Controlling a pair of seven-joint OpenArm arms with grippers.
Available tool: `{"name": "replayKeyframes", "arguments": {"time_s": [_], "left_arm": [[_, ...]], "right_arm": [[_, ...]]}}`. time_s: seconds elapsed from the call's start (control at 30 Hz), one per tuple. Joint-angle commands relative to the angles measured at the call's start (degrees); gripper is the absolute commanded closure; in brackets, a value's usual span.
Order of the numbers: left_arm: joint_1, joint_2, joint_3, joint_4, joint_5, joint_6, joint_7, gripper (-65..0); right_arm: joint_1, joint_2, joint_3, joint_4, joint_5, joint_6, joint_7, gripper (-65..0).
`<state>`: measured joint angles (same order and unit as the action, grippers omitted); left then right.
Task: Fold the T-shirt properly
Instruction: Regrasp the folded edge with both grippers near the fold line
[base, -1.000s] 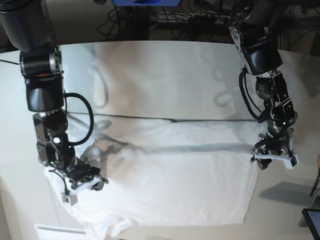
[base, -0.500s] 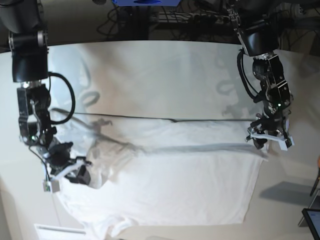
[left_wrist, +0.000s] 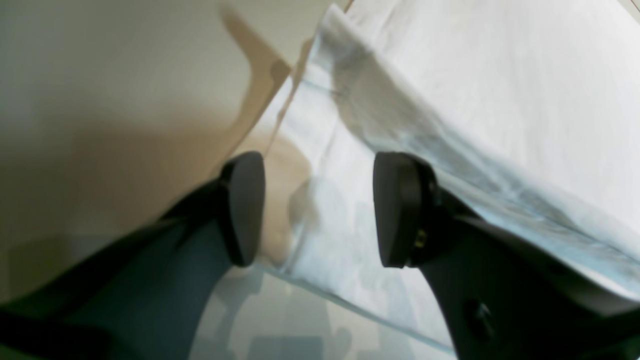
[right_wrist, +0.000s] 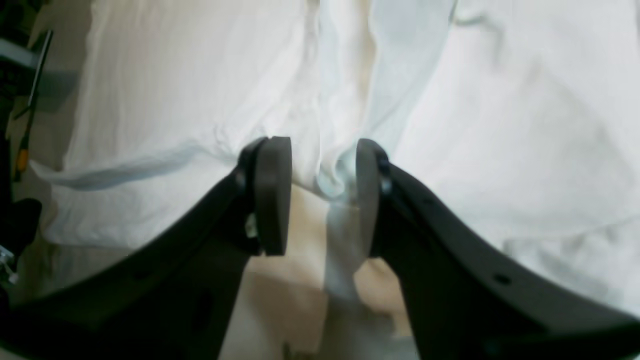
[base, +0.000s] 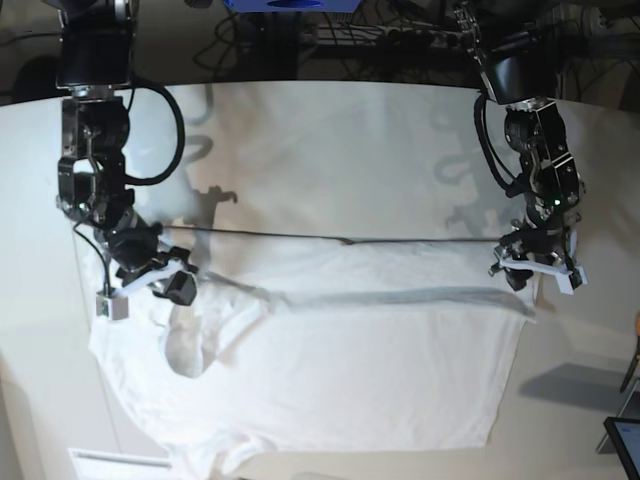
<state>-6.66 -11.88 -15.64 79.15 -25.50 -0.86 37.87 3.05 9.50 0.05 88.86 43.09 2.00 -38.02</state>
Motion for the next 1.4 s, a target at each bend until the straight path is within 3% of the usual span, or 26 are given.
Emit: {"name": "replayKeyframes", "arguments": {"time_s": [0.0, 0.4, 0.73, 0.87, 1.03, 1.37], "left_arm": [[-1.12, -0.82, -0.14, 1.24, -0.04, -0.24, -1.25, -34.4], [-0.33, -1.26, -0.58, 2.56, -0.04, -0.24, -1.25, -34.4], [0.11, -2.05, -0.14, 3.17, -0.04, -0.24, -1.25, -34.4], [0.55, -2.05, -0.32, 3.17, -0.04, -0.24, -1.25, -34.4], [0.63, -2.05, -0.49, 3.44, -0.04, -0.24, -1.25, -34.4], [0.99, -1.97, -0.49, 3.70, -0.04, -0.24, -1.25, -34.4]], "right_arm": [[0.95, 0.22, -0.63, 1.03, 0.65, 0.51, 0.88, -21.5], [2.62, -0.93, -1.33, -4.86, 0.56, 0.51, 1.23, -21.2], [1.39, -0.84, -1.15, 2.44, 0.56, 0.42, -2.46, -21.2], [0.95, -0.84, 2.45, 2.17, 0.56, -1.60, -2.73, -21.2], [0.07, -0.57, 5.18, 2.00, 0.29, -1.52, -2.73, -21.2], [1.48, -0.66, 5.09, -5.21, 0.29, -1.43, -2.38, -21.2]]}}
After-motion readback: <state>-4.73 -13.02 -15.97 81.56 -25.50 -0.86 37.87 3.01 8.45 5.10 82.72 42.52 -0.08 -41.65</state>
